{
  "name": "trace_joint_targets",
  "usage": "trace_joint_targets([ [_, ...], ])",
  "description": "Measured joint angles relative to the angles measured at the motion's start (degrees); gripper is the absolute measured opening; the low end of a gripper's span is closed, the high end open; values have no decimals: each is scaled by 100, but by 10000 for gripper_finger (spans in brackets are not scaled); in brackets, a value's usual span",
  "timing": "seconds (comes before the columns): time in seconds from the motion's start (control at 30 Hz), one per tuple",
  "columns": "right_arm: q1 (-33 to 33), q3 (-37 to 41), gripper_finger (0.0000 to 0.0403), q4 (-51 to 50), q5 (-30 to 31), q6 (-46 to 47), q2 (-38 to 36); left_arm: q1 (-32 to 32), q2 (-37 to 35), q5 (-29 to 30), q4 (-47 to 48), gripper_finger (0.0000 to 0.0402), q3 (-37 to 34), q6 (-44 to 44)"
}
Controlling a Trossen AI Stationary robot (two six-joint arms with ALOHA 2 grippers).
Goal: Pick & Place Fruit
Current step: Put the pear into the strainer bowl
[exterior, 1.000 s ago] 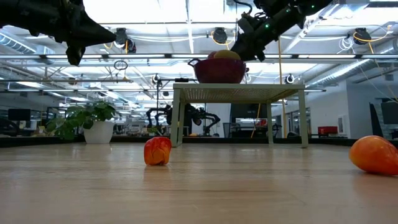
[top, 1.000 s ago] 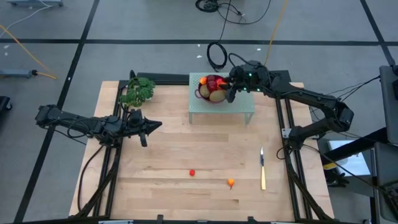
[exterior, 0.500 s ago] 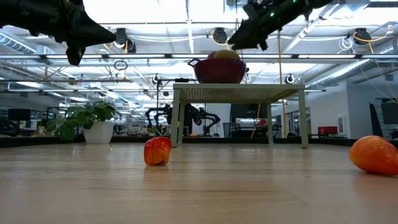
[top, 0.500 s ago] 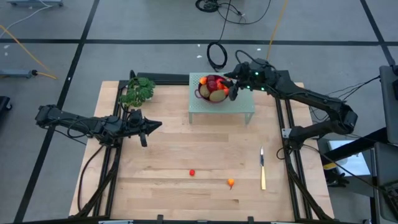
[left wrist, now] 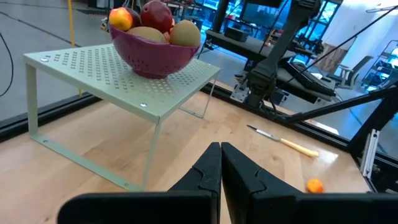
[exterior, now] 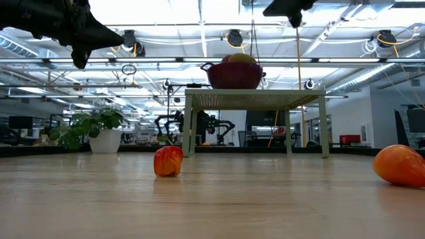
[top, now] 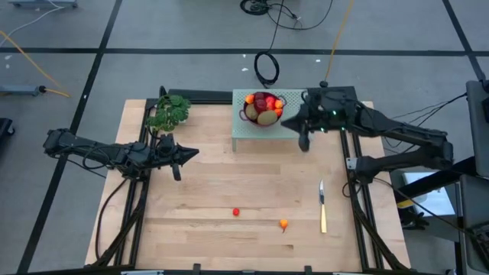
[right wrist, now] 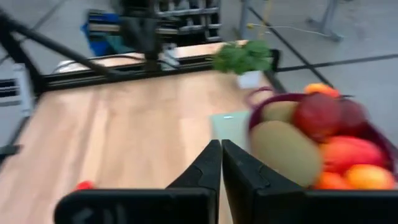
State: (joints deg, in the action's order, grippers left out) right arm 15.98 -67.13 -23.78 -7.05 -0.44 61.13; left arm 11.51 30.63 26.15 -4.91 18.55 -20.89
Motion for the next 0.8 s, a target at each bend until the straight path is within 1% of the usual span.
trace_joint_targets([
  [0.1, -505, 0, 12, -270, 268, 221, -110, 0, 0, -2, 0, 10, 0, -19],
  [0.3, -1567, 0, 2, -521, 347, 804, -100, 0, 0, -2, -2, 10, 0, -17],
  [0.37, -1957, 0, 2, -527, 567, 1085, -37, 0, 0, -4, -2, 10, 0, -15],
  [0.57, -3016, 0, 1, -523, 1297, 1850, 264, 0, 0, -6, -2, 10, 0, -14],
  [0.7, -3597, 0, 1, -521, 1619, 2425, 559, -2, 0, -8, -2, 10, 0, 25],
  [0.8, -3945, 0, 1, -520, 1754, 2870, 826, 0, 0, -11, -4, 10, 0, 113],
])
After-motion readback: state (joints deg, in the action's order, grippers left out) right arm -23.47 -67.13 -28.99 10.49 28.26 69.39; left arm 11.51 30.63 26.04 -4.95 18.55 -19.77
